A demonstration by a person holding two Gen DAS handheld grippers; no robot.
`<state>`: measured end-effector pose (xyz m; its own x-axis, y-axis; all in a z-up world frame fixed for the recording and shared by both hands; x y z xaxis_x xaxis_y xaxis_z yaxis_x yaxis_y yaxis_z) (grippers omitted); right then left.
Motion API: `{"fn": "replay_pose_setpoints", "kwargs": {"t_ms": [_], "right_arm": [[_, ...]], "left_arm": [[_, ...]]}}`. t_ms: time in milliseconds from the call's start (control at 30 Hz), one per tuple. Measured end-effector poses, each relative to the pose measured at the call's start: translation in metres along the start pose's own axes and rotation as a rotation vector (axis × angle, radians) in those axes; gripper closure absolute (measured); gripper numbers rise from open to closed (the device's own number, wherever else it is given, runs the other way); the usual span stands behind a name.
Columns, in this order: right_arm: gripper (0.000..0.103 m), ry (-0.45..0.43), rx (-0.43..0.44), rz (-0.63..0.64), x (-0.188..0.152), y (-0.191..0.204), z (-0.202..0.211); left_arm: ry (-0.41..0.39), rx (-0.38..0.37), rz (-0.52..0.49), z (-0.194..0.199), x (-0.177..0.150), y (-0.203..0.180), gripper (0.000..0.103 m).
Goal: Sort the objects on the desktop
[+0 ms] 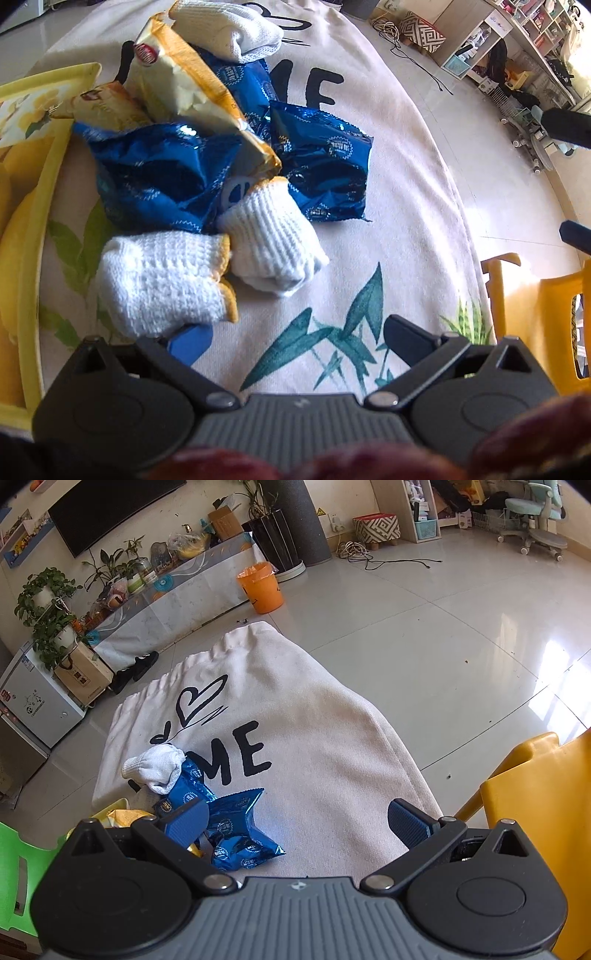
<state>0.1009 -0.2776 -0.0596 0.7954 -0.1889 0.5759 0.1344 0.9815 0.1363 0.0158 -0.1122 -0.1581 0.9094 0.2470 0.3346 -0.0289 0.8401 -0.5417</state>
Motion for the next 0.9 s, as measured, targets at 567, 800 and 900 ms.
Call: {"fn": "replay_pose_setpoints", "kwargs": {"t_ms": [567, 800, 900], "right_arm": [[0.000, 0.029, -0.001, 0.007, -0.002, 0.000, -0.009], [0.000, 0.032, -0.013, 0.011, -0.007, 0.000, -0.011], [0.000, 0.042, -0.019, 0.020, -0.011, 0.002, -0.014]], "left_arm": [[0.020, -0.027, -0.017, 0.008, -0.014, -0.017, 0.001], [-0.012, -0.006, -0.009, 0.038, -0.045, -0.003, 0.001], [-0.024, 0.007, 0.022, 0.046, -0.053, 0.009, 0.001]]}}
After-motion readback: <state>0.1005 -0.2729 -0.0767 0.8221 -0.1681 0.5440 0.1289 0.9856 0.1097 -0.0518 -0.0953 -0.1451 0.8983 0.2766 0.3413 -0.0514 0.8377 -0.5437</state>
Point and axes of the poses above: each gripper's, at about its wrist camera, not at the fingertips, and z roughly against the way its jaws point, y to its left, x to its top, the point moved 5 cm from there along -z, roughly the way its jaws point, and after that the axes turned 14 degrees about -x, right-handed, at the moved point
